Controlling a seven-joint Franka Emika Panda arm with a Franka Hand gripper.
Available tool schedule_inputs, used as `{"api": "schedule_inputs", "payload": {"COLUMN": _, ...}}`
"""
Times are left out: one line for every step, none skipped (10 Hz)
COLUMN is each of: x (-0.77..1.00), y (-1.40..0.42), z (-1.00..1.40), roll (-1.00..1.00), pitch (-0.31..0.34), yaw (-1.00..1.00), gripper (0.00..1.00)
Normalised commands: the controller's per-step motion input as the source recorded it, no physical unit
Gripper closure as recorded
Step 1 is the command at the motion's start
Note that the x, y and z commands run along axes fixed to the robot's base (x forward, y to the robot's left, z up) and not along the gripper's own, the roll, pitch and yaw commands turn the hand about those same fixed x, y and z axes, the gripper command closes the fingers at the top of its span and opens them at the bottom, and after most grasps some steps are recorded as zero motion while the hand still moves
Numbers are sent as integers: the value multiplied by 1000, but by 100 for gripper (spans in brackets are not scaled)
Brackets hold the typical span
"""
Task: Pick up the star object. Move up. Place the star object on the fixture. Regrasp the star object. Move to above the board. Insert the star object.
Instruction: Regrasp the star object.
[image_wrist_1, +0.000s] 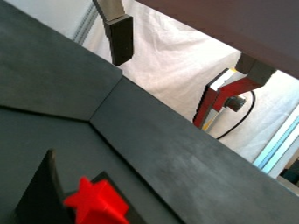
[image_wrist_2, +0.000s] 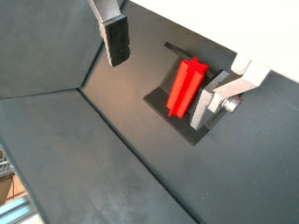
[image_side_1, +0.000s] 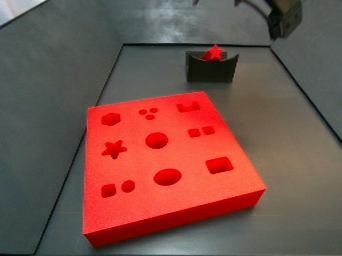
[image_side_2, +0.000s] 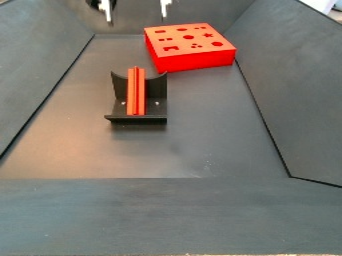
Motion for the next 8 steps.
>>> {"api": "schedule_inputs", "payload": {"x": 70, "y": 54, "z": -1000, "roll": 74, "pitch": -67, "yaw": 79, "gripper": 0}}
{"api": "schedule_inputs", "payload": {"x": 79, "y": 53, "z": -1000, "roll": 63, "pitch": -74, "yaw": 61, "gripper": 0}}
{"api": "schedule_inputs", "payload": {"x": 90, "y": 48, "z": -1000, "roll": 57, "pitch": -75, "yaw": 36, "gripper": 0}}
{"api": "schedule_inputs", "payload": {"x": 93, "y": 43, "z": -1000, "roll": 59, "pitch": -69, "yaw": 23, "gripper": 0}}
{"api": "schedule_inputs", "payload": {"x": 106, "y": 36, "z": -1000, "roll": 60, "pitch": -55, "yaw": 7, "gripper": 0}}
{"api": "schedule_inputs", "payload": {"x": 120, "y": 27, "z": -1000, "roll": 62, "pitch": -36, "yaw": -7, "gripper": 0}}
{"api": "schedule_inputs", "payload": {"x": 130, "y": 20, "z": -1000, "roll": 63, "pitch": -17, "yaw": -9, "gripper": 0}}
{"api": "schedule_inputs", "payload": {"x": 125, "y": 15, "z": -917, "roll": 65, "pitch": -5, "yaw": -6, "gripper": 0}}
